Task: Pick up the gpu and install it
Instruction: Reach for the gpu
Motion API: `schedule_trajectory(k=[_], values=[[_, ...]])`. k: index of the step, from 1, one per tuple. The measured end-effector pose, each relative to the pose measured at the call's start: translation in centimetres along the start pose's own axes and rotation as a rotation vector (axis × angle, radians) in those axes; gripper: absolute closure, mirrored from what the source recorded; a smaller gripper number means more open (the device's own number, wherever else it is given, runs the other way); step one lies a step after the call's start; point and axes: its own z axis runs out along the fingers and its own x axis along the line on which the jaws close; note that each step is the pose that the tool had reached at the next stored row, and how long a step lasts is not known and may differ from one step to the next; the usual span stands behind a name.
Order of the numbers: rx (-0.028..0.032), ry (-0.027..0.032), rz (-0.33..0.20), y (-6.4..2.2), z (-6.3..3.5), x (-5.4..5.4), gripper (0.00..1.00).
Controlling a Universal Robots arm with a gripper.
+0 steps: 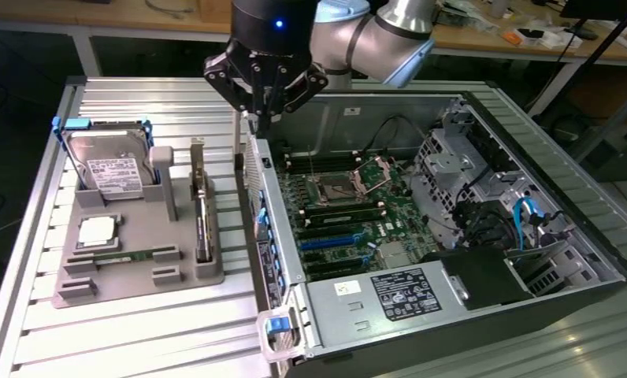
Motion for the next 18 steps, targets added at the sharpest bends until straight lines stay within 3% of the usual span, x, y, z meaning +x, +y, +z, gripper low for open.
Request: schedule_trajectory(k=[18], values=[[-0.0001, -0.0001, 0.0, -0.49, -0.07, 6.5, 0.89]])
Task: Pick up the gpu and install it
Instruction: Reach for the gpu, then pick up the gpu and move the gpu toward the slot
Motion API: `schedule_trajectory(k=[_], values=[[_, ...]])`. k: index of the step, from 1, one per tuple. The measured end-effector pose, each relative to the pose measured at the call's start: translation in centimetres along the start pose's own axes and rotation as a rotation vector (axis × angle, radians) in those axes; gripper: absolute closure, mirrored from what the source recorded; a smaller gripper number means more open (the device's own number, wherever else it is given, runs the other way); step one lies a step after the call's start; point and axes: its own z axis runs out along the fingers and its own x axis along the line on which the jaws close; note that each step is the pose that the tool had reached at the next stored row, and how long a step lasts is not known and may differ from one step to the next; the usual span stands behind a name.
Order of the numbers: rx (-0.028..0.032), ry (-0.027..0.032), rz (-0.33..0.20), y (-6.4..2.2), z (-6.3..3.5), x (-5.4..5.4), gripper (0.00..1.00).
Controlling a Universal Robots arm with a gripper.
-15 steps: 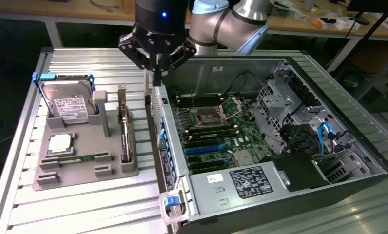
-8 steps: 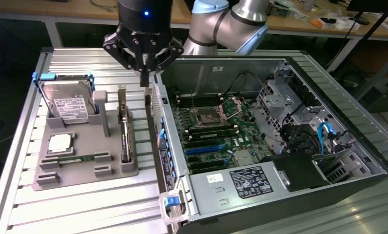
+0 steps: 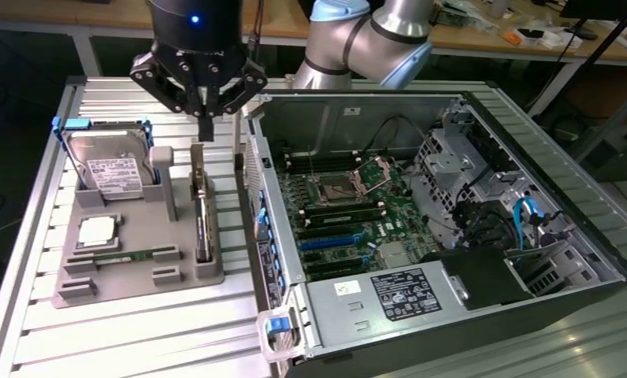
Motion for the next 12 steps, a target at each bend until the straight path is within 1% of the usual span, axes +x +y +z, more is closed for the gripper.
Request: schedule_trajectory(k=[7, 12], values=[[0.0, 0.0, 0.0, -0.17, -0.02, 2.3, 0.89], [0.0, 0.0, 0.0, -0.18, -0.03, 2.3, 0.89]])
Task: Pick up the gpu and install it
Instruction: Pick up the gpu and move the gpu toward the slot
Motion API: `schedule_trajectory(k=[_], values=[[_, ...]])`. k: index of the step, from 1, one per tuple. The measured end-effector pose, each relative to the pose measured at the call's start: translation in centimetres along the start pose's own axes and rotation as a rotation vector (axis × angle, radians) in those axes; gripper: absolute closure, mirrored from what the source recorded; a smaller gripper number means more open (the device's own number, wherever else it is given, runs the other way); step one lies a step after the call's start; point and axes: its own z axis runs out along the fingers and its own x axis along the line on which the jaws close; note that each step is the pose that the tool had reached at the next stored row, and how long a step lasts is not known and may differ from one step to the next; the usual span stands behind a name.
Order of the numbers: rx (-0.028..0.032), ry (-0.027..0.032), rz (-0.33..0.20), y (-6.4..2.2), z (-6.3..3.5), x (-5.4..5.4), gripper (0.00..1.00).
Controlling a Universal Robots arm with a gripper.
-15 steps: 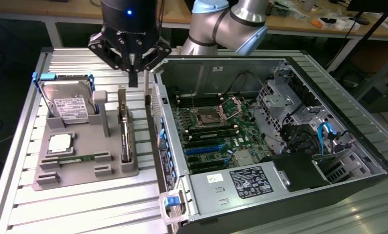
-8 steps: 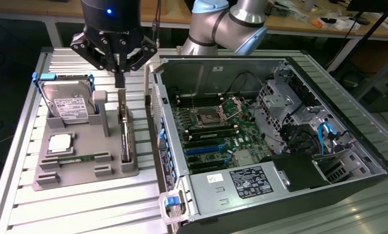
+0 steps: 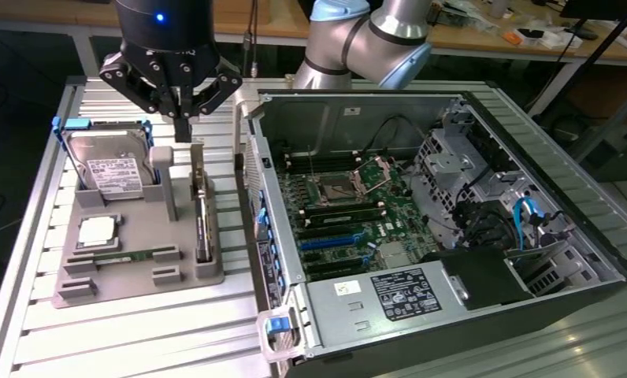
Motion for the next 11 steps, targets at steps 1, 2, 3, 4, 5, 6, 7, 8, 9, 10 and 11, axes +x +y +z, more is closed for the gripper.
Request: schedule_trajectory(k=[1, 2, 3, 4, 5, 6, 7, 8, 9, 10, 11], values=[[0.0, 0.0001, 0.0, 0.0, 0.0, 0.0, 0.89], [0.0, 0.0001, 0.0, 0.0, 0.0, 0.0, 0.89], [0.0, 0.0, 0.0, 0.0, 0.0, 0.0, 0.89], [0.0, 0.0, 0.0, 0.0, 0.0, 0.0, 0.89], [0.0, 0.0, 0.0, 0.0, 0.0, 0.0, 0.89], [0.0, 0.0, 0.0, 0.0, 0.0, 0.0, 0.89], [0.0, 0.0, 0.0, 0.0, 0.0, 0.0, 0.89], [0.0, 0.0, 0.0, 0.0, 0.0, 0.0, 0.89], [0.0, 0.0, 0.0, 0.0, 0.0, 0.0, 0.89], [0.0, 0.0, 0.0, 0.0, 0.0, 0.0, 0.89], [0.0, 0.0, 0.0, 0.0, 0.0, 0.0, 0.89]])
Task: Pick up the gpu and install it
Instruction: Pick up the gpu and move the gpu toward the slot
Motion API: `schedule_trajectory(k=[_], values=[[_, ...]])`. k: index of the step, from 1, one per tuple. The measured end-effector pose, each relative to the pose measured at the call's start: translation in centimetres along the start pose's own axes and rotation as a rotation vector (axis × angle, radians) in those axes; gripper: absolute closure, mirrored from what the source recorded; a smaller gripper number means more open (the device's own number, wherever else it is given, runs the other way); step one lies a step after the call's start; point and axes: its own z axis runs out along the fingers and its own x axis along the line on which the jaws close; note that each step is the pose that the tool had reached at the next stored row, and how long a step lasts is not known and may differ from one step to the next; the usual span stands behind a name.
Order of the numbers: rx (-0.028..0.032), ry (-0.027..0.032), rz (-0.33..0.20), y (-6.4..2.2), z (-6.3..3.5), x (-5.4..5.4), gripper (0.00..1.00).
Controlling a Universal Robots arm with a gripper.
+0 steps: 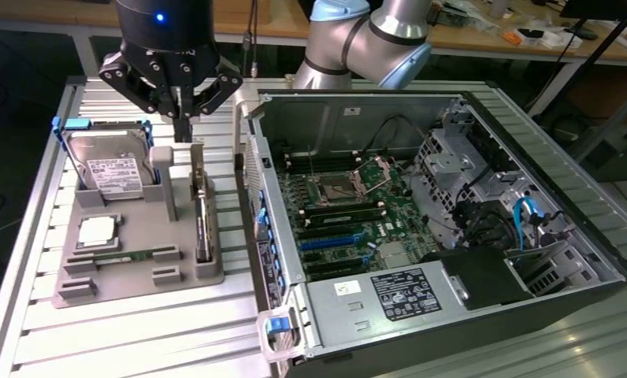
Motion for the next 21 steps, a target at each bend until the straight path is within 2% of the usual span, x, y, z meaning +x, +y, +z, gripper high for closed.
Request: schedule_trajectory(k=[1, 2, 4, 5, 8, 9, 11, 13, 14, 18, 21], values=[[0.0, 0.0, 0.0, 0.0, 0.0, 0.0, 0.83], [0.0, 0.0, 0.0, 0.0, 0.0, 0.0, 0.83], [0.0, 0.0, 0.0, 0.0, 0.0, 0.0, 0.7], [0.0, 0.0, 0.0, 0.0, 0.0, 0.0, 0.7], [0.0, 0.0, 0.0, 0.0, 0.0, 0.0, 0.53], [0.0, 0.0, 0.0, 0.0, 0.0, 0.0, 0.53], [0.0, 0.0, 0.0, 0.0, 0.0, 0.0, 0.4], [0.0, 0.0, 0.0, 0.0, 0.0, 0.0, 0.4], [0.0, 0.0, 0.0, 0.0, 0.0, 0.0, 0.34], [-0.0006, 0.0002, -0.005, 0.0, 0.0, 0.0, 0.34], [-0.0011, 0.0014, -0.028, 0.0, -0.01, 0.0, 0.34]])
